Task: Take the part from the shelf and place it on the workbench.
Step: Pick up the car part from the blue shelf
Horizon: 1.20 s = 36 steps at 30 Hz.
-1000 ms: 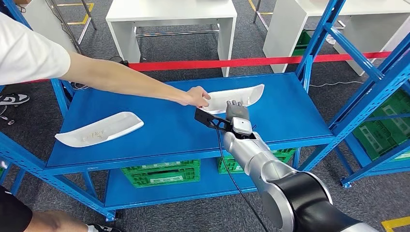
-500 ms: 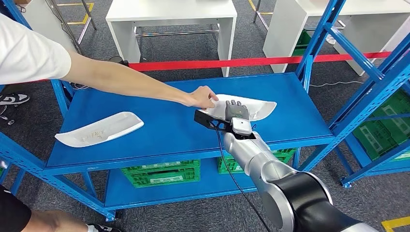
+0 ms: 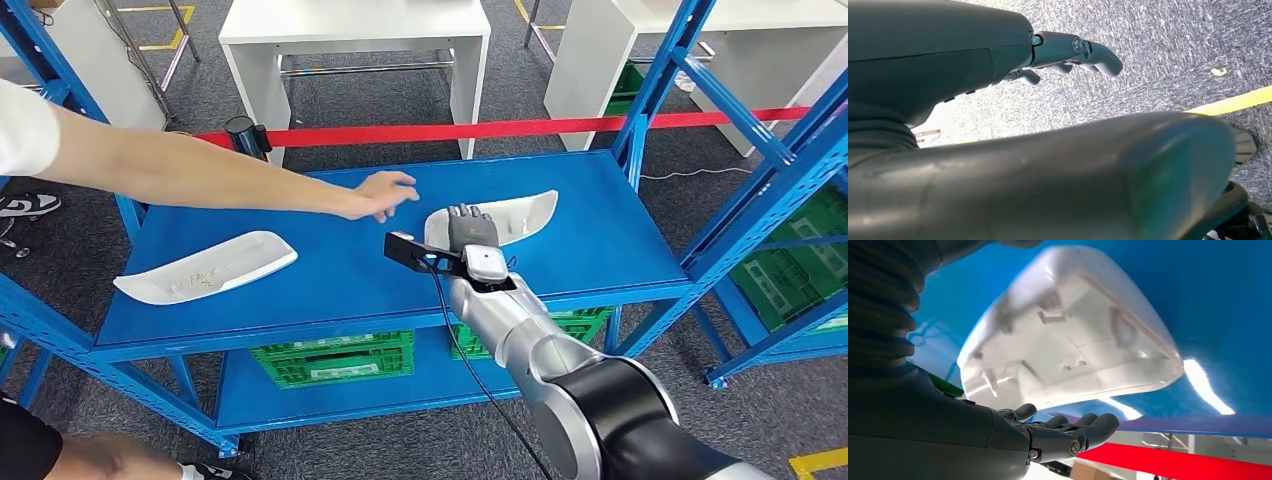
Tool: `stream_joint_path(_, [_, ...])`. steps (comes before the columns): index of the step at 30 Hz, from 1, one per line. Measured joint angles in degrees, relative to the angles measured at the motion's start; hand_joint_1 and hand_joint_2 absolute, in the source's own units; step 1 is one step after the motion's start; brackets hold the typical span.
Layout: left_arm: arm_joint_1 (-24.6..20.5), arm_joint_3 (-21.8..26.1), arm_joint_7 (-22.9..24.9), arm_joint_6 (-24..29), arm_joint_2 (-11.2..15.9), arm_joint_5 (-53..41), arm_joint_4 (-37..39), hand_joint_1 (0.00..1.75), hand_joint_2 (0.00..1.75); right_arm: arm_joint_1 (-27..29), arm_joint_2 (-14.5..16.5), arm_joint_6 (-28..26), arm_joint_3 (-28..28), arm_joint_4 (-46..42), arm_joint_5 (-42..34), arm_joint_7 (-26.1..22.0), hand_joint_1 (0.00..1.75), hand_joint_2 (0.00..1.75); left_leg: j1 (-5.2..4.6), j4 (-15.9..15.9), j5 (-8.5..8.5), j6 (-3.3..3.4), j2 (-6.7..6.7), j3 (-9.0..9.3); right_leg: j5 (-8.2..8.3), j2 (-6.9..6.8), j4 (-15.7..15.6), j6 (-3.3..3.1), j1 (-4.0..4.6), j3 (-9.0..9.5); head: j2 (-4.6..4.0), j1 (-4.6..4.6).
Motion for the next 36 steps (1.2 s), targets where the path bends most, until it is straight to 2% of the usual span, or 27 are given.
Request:
stream_joint_path(20, [-0.1,0.4,0.2,0.0,0.0,0.0,0.0,0.0,0.0,-0.1,1.2,-0.2,0.2,0.0,-0.1,-0.4,0.0,1.75,0.0,0.0,0.0,0.0,0.0,0.0,0.0,0.0,0.0,0.0,0.0,0.0,0.0,0.01])
stream_joint_path(36, [-0.1,0.5,0.1,0.0,-0.1,-0.6,0.0,0.0,0.0,-0.3,0.2,0.3,-2.7,0.0,-6.6,1.3,0.0,1.75,-0.01,0.0,0.0,0.0,0.0,0.0,0.0,0.01,0.0,0.0,0.0,-0.02,0.0,0.0])
